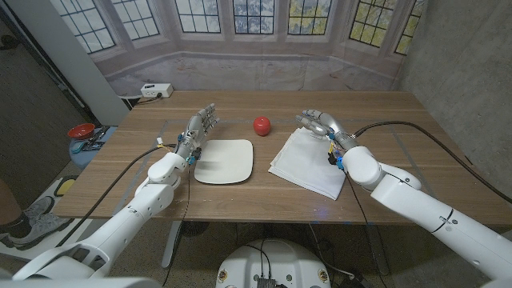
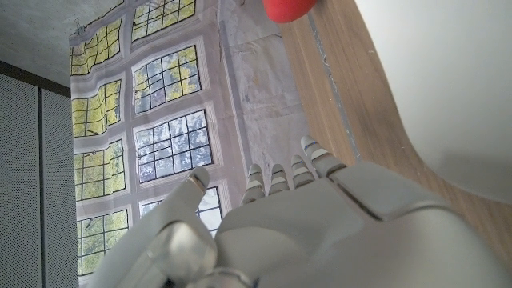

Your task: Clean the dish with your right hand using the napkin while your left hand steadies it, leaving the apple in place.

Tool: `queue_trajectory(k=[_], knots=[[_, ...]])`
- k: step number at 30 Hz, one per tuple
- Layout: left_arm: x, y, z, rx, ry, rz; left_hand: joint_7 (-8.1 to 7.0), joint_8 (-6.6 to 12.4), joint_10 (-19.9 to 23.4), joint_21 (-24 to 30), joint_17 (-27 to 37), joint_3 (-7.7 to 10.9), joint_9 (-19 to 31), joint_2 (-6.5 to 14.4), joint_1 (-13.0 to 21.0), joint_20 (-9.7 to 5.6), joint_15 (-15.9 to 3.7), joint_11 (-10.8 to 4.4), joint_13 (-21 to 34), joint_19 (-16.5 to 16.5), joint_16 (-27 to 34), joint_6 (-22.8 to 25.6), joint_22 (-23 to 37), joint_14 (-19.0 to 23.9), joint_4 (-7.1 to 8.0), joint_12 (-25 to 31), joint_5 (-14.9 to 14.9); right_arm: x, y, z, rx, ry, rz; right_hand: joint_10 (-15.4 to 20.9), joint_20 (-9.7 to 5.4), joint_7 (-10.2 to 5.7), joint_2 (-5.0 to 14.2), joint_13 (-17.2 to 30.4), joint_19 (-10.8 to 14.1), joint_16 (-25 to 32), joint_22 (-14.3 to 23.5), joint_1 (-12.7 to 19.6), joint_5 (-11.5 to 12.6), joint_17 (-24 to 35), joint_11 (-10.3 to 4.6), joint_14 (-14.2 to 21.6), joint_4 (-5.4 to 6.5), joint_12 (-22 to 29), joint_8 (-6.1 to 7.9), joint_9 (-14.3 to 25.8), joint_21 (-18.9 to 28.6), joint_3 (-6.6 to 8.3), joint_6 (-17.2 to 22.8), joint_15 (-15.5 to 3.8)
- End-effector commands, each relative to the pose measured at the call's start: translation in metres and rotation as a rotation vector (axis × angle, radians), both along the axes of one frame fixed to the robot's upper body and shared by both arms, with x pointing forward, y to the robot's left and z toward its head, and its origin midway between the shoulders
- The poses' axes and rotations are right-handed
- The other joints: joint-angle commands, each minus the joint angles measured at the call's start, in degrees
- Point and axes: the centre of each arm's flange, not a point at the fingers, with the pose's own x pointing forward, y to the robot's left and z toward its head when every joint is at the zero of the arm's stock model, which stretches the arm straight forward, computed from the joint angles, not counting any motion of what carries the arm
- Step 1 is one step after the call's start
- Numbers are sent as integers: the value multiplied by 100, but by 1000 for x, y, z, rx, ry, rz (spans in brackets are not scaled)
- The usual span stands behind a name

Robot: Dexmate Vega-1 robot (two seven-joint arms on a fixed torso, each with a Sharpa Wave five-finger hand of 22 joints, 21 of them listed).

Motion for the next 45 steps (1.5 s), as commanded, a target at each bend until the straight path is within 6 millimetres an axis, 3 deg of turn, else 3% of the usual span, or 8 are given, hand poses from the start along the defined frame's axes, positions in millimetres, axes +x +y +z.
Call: queue_trajectory(k=[1, 12, 21, 24, 28, 39, 45], knots=[[1, -1, 4, 6, -5, -5, 3, 11, -5, 15, 10, 34, 27, 1, 83, 9, -4, -19, 34, 27, 7, 55, 28, 22, -38, 20, -25, -8, 6, 5, -138, -7, -78, 73, 23, -1, -69, 7, 59, 45, 23, 42, -11, 2, -10, 18, -39, 37, 34, 26, -23, 12, 67, -50], [-1, -11, 6, 7, -14, -8, 2, 1, 5, 12, 8, 50, 28, -3, 106, 7, -5, -22, 35, 28, 4, 53, 28, 27, -68, 17, -29, -15, 5, 8, -220, 14, -123, 117, 22, -47, -60, 10, 57, 57, 25, 83, -9, -4, -31, 39, -101, 43, 35, 28, -88, 24, 111, -121], [-2, -14, 5, -7, -16, 11, 2, -1, 16, 9, 8, 61, 29, -5, 122, 11, 0, -10, 35, 28, 5, 64, 29, 41, -88, 17, -31, -15, 3, 12, -351, 38, -190, 195, 68, -189, -77, 17, 90, 89, 31, -40, -18, 17, -269, 71, -89, 53, 45, 31, -173, -38, 210, -138], [-2, -16, 6, -11, -20, 15, 4, -4, 12, 9, 8, 65, 29, -5, 127, 15, -2, -15, 35, 27, 3, 61, 29, 38, -93, 13, -32, -13, 2, 13, -366, 45, -195, 184, 272, -257, -47, 21, 102, 120, 37, -93, -12, 34, -377, 112, -83, 36, 31, 33, -220, -52, 209, 32], [-2, -19, 5, -19, -29, 19, 2, -6, 7, 8, 8, 69, 30, -5, 132, 15, -2, -17, 36, 28, 2, 58, 29, 38, -100, 10, -33, -10, 1, 15, -396, 49, -209, 188, 365, -312, -50, 24, 84, 128, 42, -128, -11, 42, -428, 115, -85, 31, 25, 33, -260, -68, 213, 96], [-1, -18, -2, -22, -20, 32, 3, -8, 30, 11, 8, 82, 31, -5, 147, 14, 2, -10, 36, 40, 3, 68, 30, 48, -119, 13, -36, -7, 2, 12, -490, 70, -236, 152, 501, -402, -110, 31, -357, 93, 48, -118, 2, 32, -507, 19, -186, 2, -12, 36, -555, -96, 154, 99], [0, -23, -4, -20, -20, 28, 7, -7, 45, 11, 8, 90, 31, -1, 158, 15, 4, 1, 37, 43, 5, 79, 30, 60, -131, 16, -37, -9, -1, 8, -531, 83, -233, 131, 476, -430, -142, 30, -587, 77, 46, -118, 12, 26, -536, -34, -232, -9, -22, 37, -708, -112, 124, 74]])
